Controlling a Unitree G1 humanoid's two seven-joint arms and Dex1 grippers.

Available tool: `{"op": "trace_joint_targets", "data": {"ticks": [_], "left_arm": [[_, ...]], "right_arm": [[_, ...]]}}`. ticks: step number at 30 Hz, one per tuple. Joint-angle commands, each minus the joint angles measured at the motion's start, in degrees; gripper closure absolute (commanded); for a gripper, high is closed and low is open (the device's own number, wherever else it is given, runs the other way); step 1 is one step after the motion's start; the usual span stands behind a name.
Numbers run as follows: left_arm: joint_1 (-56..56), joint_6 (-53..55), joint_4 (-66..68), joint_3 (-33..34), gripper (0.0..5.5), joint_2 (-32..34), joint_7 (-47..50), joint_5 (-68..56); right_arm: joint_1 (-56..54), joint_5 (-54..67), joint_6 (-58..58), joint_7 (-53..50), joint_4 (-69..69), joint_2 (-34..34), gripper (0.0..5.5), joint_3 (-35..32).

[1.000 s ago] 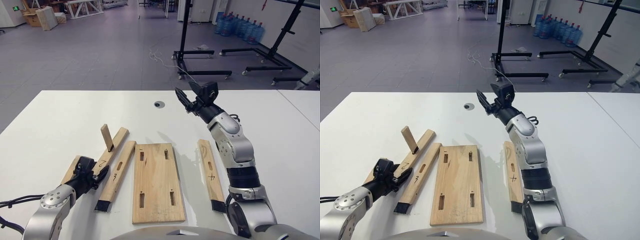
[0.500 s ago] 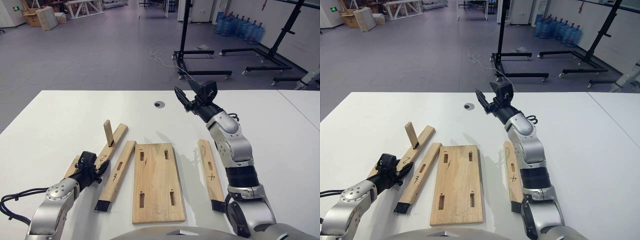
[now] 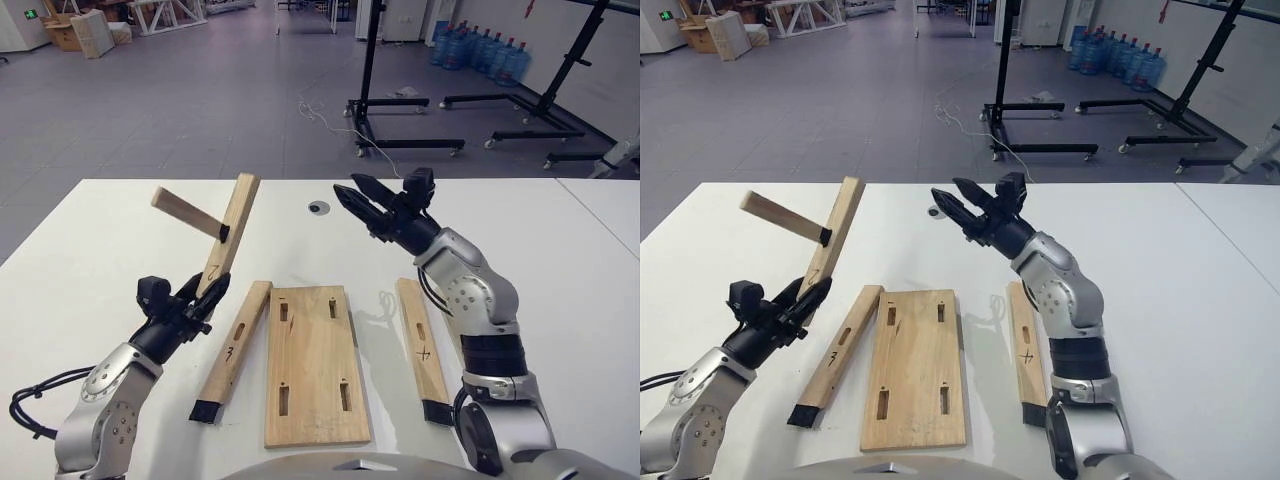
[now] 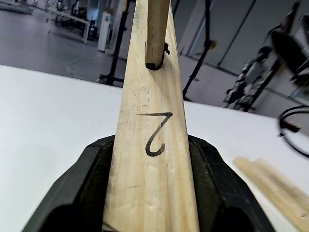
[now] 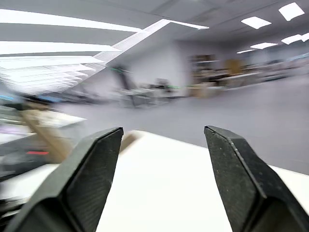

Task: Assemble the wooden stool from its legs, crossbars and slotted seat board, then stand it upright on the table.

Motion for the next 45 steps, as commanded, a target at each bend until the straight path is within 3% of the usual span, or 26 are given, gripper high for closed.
{"op": "trace_joint_targets", "data": {"ticks": [1,6,20,33,42,45], "left_arm": [[-2.07,5.16,-5.46,0.22,3.46,3.16,-5.9,-11.45],[-5.42,9.27,-5.76,-1.81,3.46,6.77,-10.07,-16.58],[-7.0,11.39,-5.22,-7.23,3.46,7.6,-13.35,-16.16],[-8.15,12.85,-4.77,-6.33,3.46,7.37,-12.88,-21.26],[-9.23,13.22,-1.49,-6.65,3.46,6.11,-7.62,-18.82],[-9.49,12.06,0.23,-4.97,2.75,3.92,-5.91,-19.47]], "right_arm": [[1.04,12.62,9.91,5.08,-3.07,-1.64,1.87,-1.92],[-0.9,18.36,14.85,4.6,0.31,0.06,1.27,-2.13],[-5.86,21.04,16.42,4.6,3.16,4.83,1.27,-0.19],[-5.19,24.31,14.54,11.01,1.07,5.35,3.41,-2.48],[-4.6,21.38,13.1,13.12,-0.38,3.99,3.44,-0.83],[-4.02,19.22,11.46,14.07,-0.73,3.06,3.44,0.01]]}}
